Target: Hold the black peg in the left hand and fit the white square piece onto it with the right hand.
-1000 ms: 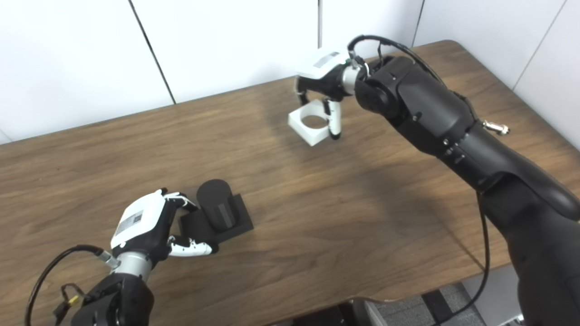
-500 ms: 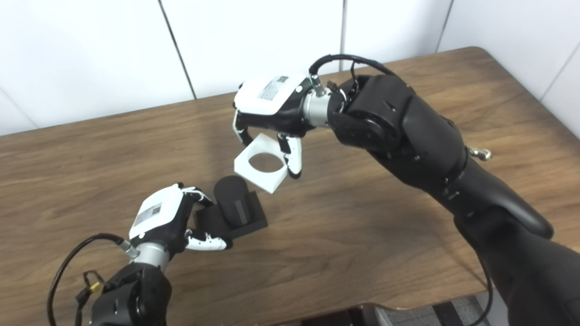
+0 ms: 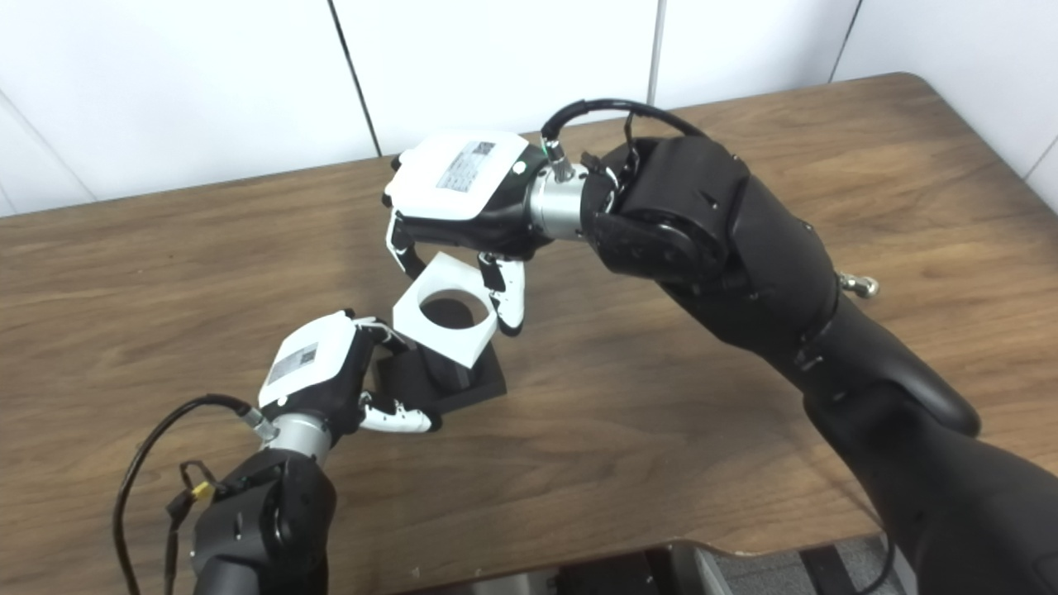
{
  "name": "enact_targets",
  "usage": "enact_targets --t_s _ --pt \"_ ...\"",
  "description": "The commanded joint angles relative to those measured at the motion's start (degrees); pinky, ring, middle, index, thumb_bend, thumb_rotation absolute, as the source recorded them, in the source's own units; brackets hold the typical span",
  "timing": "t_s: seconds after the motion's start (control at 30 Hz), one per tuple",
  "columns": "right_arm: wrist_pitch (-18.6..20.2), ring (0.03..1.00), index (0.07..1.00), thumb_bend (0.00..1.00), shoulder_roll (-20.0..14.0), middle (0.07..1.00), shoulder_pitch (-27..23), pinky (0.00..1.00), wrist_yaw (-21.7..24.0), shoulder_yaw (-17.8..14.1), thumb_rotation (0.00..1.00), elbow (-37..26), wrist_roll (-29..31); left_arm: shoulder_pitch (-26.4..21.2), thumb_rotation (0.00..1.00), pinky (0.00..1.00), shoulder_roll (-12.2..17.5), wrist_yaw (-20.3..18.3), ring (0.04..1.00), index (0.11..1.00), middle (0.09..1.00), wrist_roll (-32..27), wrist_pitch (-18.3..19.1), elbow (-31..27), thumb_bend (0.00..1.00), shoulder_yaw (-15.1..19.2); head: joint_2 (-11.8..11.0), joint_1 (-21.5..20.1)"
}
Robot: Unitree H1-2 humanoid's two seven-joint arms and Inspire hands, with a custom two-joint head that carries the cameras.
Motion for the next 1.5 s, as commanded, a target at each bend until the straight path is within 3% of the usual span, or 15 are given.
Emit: enact_targets --t_s 0.0,0.37,0.63,0.87,1.47 --pt "-0.88 0.93 0.483 0.52 0.4 0.764 -2.91 1.0 -0.4 -0.72 0.13 -0.17 0.28 1.14 0.06 1.0 -0.38 -1.87 1.0 0.489 0.895 1.15 -0.37 1.92 0.51 -0.6 0.28 0.57" --pt "-2.17 0.915 0.483 0.52 0.61 0.753 -0.61 1.0 -1.15 0.19 0.13 1.23 0.24 1.45 0.06 1.0 -2.04 -1.8 1.0 0.49 0.902 2.94 -0.96 2.18 0.51 -1.28 0.47 5.09" --pt "-3.12 0.922 0.483 0.52 1.51 0.76 0.4 1.0 -1.61 0.24 0.13 2.35 -0.34 1.93 0.06 1.0 -2.54 -1.68 1.0 0.488 0.907 2.75 -1.34 1.61 0.51 -1.37 0.32 3.78" --pt "-5.72 0.915 0.483 0.52 1.58 0.753 1.32 1.0 -3.62 0.2 0.13 3.94 -0.54 1.7 0.06 1.0 -3.31 -3.1 1.0 0.489 0.905 4.24 -1.2 1.63 0.51 -1.37 0.36 5.07" --pt "-6.7 0.92 0.483 0.52 1.96 0.754 1.43 1.0 -6.36 1.12 0.13 8.56 -2.86 2.25 0.06 1.0 -3.48 -2.49 1.0 0.489 0.911 4.52 -1.63 1.68 0.51 -1.6 0.05 4.71"
